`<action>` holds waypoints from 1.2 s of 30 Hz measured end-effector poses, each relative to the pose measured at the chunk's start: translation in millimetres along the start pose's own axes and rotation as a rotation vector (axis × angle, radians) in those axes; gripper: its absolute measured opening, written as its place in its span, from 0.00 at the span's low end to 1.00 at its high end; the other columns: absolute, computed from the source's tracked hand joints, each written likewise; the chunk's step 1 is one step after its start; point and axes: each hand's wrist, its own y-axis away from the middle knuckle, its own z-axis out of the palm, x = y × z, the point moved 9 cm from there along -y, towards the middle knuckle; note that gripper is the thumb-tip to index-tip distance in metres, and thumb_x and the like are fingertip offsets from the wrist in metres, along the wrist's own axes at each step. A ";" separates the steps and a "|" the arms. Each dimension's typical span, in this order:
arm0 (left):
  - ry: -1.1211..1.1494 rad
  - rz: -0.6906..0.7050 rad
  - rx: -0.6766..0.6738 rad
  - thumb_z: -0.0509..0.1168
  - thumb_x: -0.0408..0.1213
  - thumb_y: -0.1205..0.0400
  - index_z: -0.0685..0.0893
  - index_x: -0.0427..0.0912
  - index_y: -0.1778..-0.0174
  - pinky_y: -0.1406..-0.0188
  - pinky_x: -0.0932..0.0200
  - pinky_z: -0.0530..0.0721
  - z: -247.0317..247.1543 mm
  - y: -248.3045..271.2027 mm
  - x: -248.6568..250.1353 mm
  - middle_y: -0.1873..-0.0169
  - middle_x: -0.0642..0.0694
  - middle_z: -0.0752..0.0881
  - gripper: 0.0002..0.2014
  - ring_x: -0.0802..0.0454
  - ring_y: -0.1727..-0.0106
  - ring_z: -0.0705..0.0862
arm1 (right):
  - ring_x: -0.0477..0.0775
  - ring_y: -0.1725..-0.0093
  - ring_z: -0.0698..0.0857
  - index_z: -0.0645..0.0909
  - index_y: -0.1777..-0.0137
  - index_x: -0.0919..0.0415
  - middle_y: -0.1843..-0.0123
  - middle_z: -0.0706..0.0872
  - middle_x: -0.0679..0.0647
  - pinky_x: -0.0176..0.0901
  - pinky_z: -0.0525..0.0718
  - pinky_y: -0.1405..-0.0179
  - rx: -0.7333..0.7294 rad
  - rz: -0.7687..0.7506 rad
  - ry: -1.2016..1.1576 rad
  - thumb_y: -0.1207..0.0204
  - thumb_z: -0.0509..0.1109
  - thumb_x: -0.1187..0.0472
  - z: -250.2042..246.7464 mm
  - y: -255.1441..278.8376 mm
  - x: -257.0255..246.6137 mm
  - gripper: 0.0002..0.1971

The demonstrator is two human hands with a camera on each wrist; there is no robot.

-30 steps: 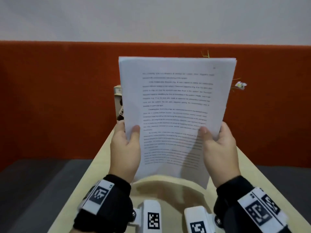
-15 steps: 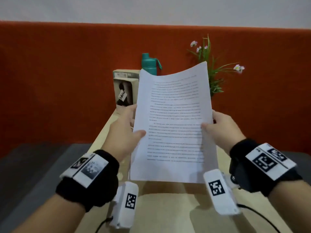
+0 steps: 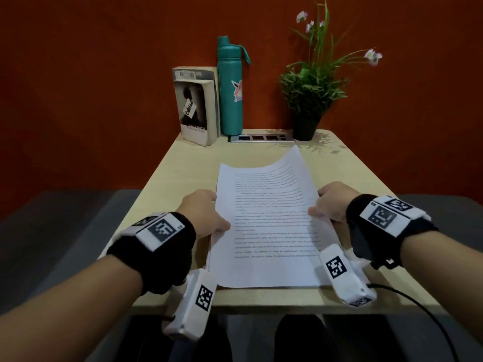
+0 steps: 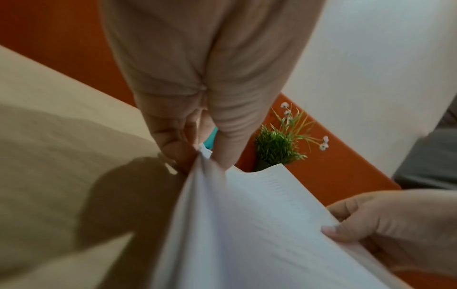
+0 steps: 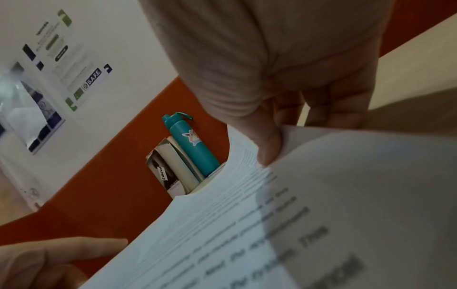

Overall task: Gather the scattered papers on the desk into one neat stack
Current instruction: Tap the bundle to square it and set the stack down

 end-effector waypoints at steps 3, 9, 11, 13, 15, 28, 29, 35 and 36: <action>-0.243 0.055 -0.006 0.74 0.44 0.25 0.70 0.45 0.21 0.40 0.55 0.78 1.6 0.4 6.1 0.29 0.40 0.77 0.36 0.41 0.33 0.79 | 0.57 0.57 0.80 0.83 0.46 0.66 0.58 0.81 0.57 0.44 0.83 0.59 0.000 0.016 0.083 0.27 0.73 0.66 1.6 0.8 -0.3 0.11; -0.588 0.110 -0.111 0.70 0.52 0.23 0.84 0.45 0.40 0.47 0.57 0.76 4.6 1.4 21.5 0.33 0.42 0.75 0.20 0.43 0.38 0.78 | 0.53 0.62 0.78 0.74 0.61 0.64 0.59 0.77 0.57 0.40 0.77 0.64 0.070 0.034 0.368 0.19 0.62 0.62 4.2 8.8 -13.8 0.10; -0.670 0.139 -0.146 0.70 0.51 0.23 0.85 0.40 0.41 0.55 0.60 0.76 6.7 1.2 31.5 0.33 0.42 0.80 0.21 0.45 0.43 0.81 | 0.65 0.36 0.76 0.73 0.36 0.64 0.34 0.74 0.63 0.54 0.79 0.40 0.193 0.025 0.399 0.22 0.67 0.62 -7.1 13.9 -20.7 0.17; -0.785 0.177 -0.148 0.70 0.50 0.22 0.83 0.37 0.36 0.55 0.59 0.76 3.9 0.6 45.6 0.31 0.41 0.79 0.25 0.45 0.38 0.81 | 0.68 0.28 0.68 0.67 0.25 0.60 0.26 0.66 0.63 0.59 0.75 0.35 0.223 -0.050 0.363 0.24 0.70 0.63 -10.5 17.9 -30.9 0.28; -0.811 0.239 -0.134 0.70 0.48 0.22 0.75 0.40 0.25 0.43 0.56 0.76 -1.7 1.7 65.3 0.26 0.41 0.73 0.30 0.45 0.30 0.76 | 0.66 0.27 0.68 0.67 0.22 0.56 0.24 0.65 0.60 0.55 0.75 0.36 0.117 -0.183 0.353 0.25 0.72 0.60 -4.4 23.9 -48.3 0.31; -0.810 0.282 -0.339 0.80 0.54 0.38 0.73 0.55 0.31 0.46 0.53 0.80 43.8 -7.6 65.4 0.41 0.50 0.77 0.39 0.51 0.49 0.73 | 0.55 0.42 0.82 0.75 0.29 0.51 0.34 0.78 0.52 0.47 0.82 0.45 -0.225 -0.387 0.668 0.34 0.76 0.40 49.1 33.5 -70.2 0.34; -0.802 0.282 -0.347 0.80 0.54 0.39 0.74 0.55 0.32 0.49 0.53 0.81 44.0 -8.3 64.1 0.45 0.51 0.75 0.39 0.52 0.52 0.73 | 0.56 0.40 0.81 0.74 0.29 0.49 0.33 0.76 0.52 0.50 0.82 0.42 -0.221 -0.391 0.657 0.34 0.75 0.39 49.4 30.7 -68.1 0.34; -0.790 0.283 -0.371 0.80 0.52 0.42 0.73 0.59 0.39 0.57 0.51 0.87 48.7 -13.0 58.1 0.50 0.55 0.73 0.36 0.54 0.56 0.79 | 0.53 0.33 0.72 0.66 0.28 0.41 0.30 0.69 0.46 0.49 0.79 0.43 -0.183 -0.500 0.662 0.31 0.66 0.33 53.2 32.3 -65.3 0.33; -0.799 0.288 -0.378 0.79 0.51 0.42 0.73 0.59 0.40 0.57 0.51 0.87 50.5 -14.0 56.9 0.51 0.55 0.72 0.35 0.54 0.55 0.79 | 0.52 0.33 0.72 0.64 0.28 0.39 0.30 0.68 0.45 0.48 0.78 0.47 -0.161 -0.531 0.689 0.31 0.65 0.33 53.7 31.2 -66.0 0.32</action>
